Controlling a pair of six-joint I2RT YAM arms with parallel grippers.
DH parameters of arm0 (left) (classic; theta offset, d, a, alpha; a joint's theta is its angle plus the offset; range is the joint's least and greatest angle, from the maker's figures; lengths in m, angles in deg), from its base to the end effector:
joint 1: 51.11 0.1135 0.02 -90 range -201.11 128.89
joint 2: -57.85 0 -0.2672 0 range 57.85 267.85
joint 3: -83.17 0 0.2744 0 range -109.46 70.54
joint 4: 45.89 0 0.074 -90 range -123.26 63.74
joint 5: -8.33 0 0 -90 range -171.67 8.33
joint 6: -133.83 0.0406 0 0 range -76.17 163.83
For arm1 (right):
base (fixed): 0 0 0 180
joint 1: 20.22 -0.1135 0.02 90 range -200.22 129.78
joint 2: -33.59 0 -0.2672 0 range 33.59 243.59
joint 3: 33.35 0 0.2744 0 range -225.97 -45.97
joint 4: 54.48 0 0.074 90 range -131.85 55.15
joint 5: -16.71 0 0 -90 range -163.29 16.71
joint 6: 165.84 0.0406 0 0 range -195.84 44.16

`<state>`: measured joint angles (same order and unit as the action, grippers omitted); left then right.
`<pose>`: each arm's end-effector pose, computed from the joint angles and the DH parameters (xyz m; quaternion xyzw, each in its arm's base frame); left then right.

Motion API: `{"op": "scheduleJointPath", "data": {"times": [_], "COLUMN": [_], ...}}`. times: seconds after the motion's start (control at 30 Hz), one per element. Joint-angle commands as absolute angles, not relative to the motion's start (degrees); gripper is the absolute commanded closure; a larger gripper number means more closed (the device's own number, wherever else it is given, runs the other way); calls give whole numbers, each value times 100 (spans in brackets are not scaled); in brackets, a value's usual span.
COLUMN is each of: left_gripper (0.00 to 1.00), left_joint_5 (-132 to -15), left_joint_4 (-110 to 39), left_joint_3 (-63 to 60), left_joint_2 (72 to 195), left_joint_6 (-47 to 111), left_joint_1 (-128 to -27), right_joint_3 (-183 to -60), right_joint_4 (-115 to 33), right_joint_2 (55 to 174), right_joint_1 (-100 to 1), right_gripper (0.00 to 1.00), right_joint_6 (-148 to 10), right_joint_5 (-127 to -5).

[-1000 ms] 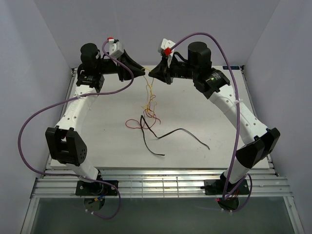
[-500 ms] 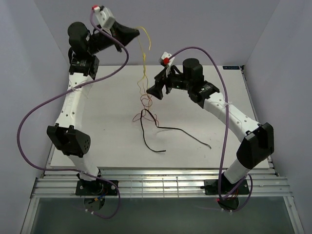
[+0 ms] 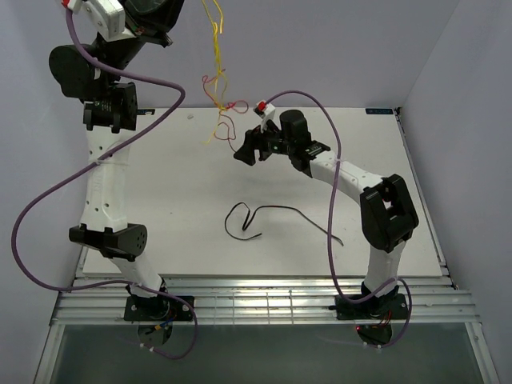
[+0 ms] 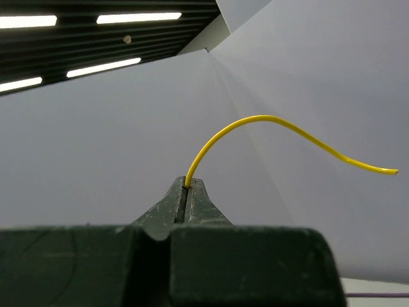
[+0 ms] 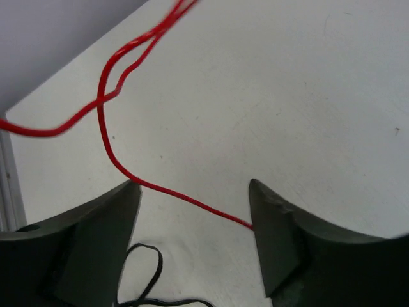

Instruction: Untangle the cables

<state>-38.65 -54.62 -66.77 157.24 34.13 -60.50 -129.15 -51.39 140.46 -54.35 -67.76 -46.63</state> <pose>0.2825 -0.0748 0.6781 0.3529 0.2474 -0.2445 0.8686 0.3819 0.2809 0.2895 -0.3110 0.7159 0.3850 0.4924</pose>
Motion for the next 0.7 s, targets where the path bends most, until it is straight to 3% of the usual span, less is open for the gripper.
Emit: {"op": "scheduleJointPath", "data": {"times": [0.0, 0.03, 0.2, 0.27, 0.3, 0.37, 0.67], "left_gripper": [100, 100, 100, 100, 100, 100, 100], "left_joint_5": [-3703, -3650, -3570, -3666, -3754, -3764, -3755], "left_joint_4": [-5268, -5268, -5268, -5268, -5268, -5268, -5242], "left_joint_3": [-6446, -6437, -6174, -5807, -5674, -5419, -4626], "left_joint_2": [15795, 15787, 15769, 15708, 15681, 15655, 15611], "left_joint_6": [2618, 2520, 2405, 2493, 2528, 2616, 2256], "left_joint_1": [-6025, -6025, -6025, -6016, -6016, -6016, -6016], "right_joint_3": [-13386, -13317, -13044, -12756, -12658, -12508, -12148], "right_joint_4": [-5757, -5871, -6478, -6689, -6760, -6891, -6523], "right_joint_2": [13977, 13915, 13660, 13590, 13555, 13528, 13589], "right_joint_1": [-5380, -5371, -5371, -5380, -5388, -5380, -5388], "right_gripper": [17, 5, 2, 20, 42, 51, 38], "right_joint_6": [-6372, -6345, -6205, -6082, -5977, -5906, -5993], "right_joint_5": [-4946, -4990, -4309, -4087, -3946, -3840, -3558]}}
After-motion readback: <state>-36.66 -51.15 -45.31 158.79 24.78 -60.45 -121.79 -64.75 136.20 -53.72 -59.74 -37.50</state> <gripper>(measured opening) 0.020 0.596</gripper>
